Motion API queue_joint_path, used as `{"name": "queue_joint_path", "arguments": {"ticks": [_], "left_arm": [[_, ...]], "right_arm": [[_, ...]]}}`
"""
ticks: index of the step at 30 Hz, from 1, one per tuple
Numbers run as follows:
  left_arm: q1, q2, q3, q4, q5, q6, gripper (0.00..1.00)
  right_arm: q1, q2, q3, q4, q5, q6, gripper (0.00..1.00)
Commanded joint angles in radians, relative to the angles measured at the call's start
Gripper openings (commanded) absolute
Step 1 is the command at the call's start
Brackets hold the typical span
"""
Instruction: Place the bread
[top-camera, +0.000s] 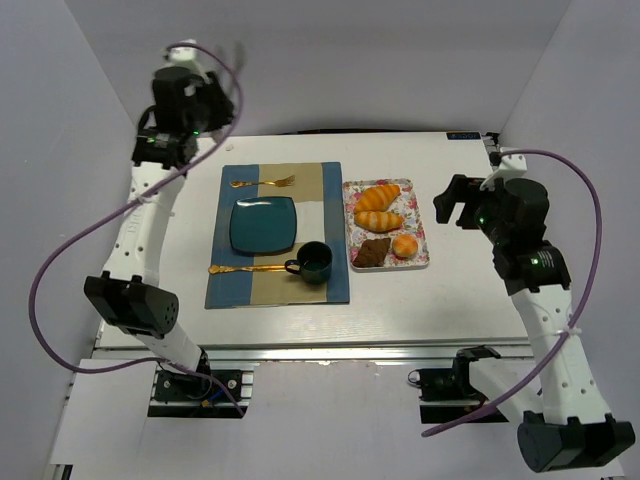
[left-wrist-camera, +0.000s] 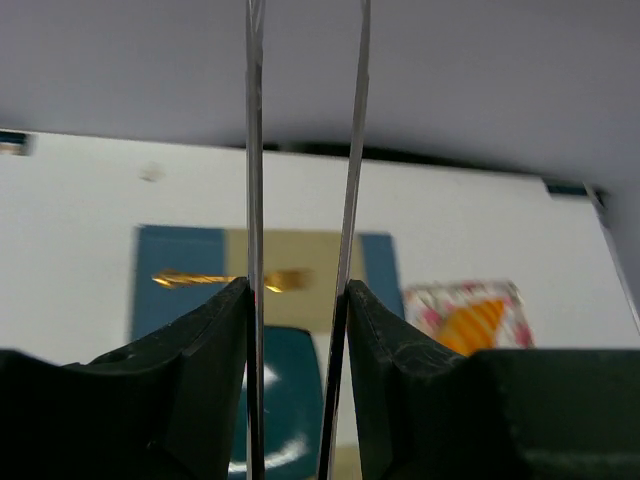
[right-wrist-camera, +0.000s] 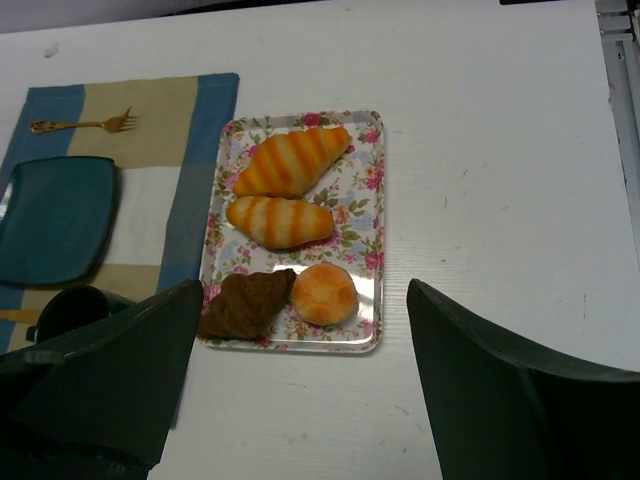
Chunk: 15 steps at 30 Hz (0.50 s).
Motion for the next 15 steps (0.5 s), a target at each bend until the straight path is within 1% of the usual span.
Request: {"name": "queue_joint_path", "arguments": {"ticks": [1, 2, 4, 5, 7, 8, 9, 11, 13, 15], "left_arm": [[-0.124, -0.025, -0.010, -0.122, 0.056, -0.030, 0.51], [-0.194, -0.039, -0.033, -0.133, 0.056, -0.033, 0.51], [-0.264, -0.077, -0.062, -0.145, 0.056, -0.042, 0.51], [-0.323, -0.086, -0.076, -0.161, 0.056, -0.045, 0.51], [-0.379, -0.094, -0.102, -0.190, 0.056, -0.048, 0.51], [-0.434, -0.091, -0.103, -0.223, 0.056, -0.047, 0.51], [-0.463, -0.091, -0.111, -0.237, 0.041, -0.045, 0.51], [-0.534, -0.087, -0.123, -0.257, 0.034, -0.047, 0.51], [-0.578, -0.073, -0.137, -0.265, 0.054, -0.044, 0.51], [-0.649, -0.027, -0.120, -0.316, 0.056, -0.009, 0.51]], "right_arm": [[0.004, -0.069, -0.018, -0.006, -0.030, 0.026, 0.89], [0.004, -0.080, -0.018, -0.012, -0.025, 0.032, 0.89], [0.004, -0.111, -0.003, -0.055, 0.008, 0.040, 0.89], [0.004, -0.124, 0.018, -0.073, 0.089, 0.049, 0.89], [0.004, -0.169, 0.035, -0.113, 0.149, 0.059, 0.89], [0.004, -0.184, 0.046, -0.127, 0.180, 0.063, 0.89], [0.004, -0.198, 0.070, -0.144, 0.230, 0.069, 0.89], [0.004, -0.233, 0.095, -0.188, 0.258, 0.078, 0.89], [0.004, -0.256, 0.127, -0.219, 0.268, 0.082, 0.89], [0.004, -0.270, 0.149, -0.261, 0.262, 0.072, 0.89]]}}
